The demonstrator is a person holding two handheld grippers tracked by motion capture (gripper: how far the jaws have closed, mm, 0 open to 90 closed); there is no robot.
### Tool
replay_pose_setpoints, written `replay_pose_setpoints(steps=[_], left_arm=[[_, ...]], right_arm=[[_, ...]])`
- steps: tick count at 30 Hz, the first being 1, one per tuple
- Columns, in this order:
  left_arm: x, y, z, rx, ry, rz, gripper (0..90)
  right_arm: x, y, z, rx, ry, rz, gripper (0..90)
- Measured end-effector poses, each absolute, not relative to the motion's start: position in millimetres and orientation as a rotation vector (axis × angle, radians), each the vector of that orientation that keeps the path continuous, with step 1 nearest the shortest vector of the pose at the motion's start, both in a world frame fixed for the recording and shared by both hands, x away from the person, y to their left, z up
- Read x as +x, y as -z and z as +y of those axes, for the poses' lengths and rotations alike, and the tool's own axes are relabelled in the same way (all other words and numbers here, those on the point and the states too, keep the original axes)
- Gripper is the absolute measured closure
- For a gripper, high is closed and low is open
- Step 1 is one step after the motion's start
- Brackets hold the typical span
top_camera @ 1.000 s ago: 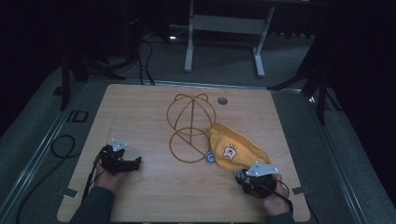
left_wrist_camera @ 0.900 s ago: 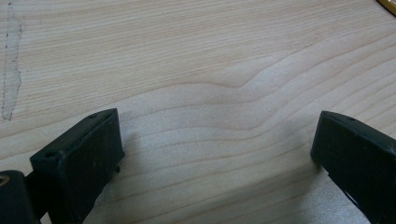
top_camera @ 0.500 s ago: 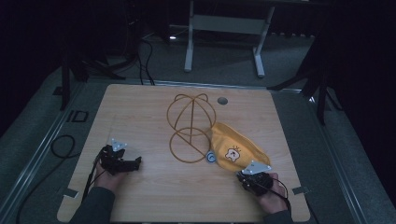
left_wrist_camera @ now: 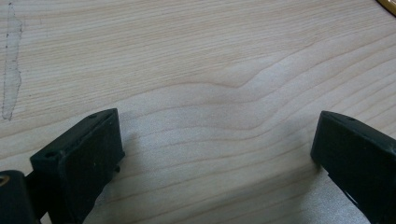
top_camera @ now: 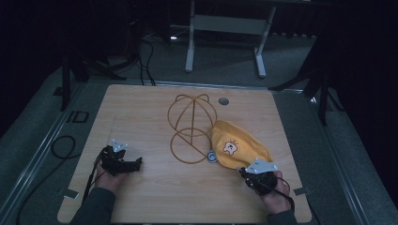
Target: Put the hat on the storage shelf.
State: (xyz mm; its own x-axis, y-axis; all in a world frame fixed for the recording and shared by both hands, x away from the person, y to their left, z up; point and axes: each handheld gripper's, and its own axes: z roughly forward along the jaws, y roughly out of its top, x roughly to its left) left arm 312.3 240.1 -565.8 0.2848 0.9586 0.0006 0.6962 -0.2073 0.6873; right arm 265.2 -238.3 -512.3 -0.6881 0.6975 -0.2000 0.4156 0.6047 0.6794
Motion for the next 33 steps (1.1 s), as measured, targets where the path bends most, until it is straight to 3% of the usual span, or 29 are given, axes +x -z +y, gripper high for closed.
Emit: replay_pose_setpoints(steps=[26, 33], left_arm=[[312.3, 565.8, 240.2, 1.981, -0.59, 1.476, 2.2], [312.2, 565.8, 240.3, 1.983, -0.59, 1.476, 2.2]], right_arm=[[275.1, 426.6, -259.2, 0.882, -0.986, 2.17, 83.7], [283.0, 422.9, -271.0, 0.926, -0.916, 2.151, 83.1]])
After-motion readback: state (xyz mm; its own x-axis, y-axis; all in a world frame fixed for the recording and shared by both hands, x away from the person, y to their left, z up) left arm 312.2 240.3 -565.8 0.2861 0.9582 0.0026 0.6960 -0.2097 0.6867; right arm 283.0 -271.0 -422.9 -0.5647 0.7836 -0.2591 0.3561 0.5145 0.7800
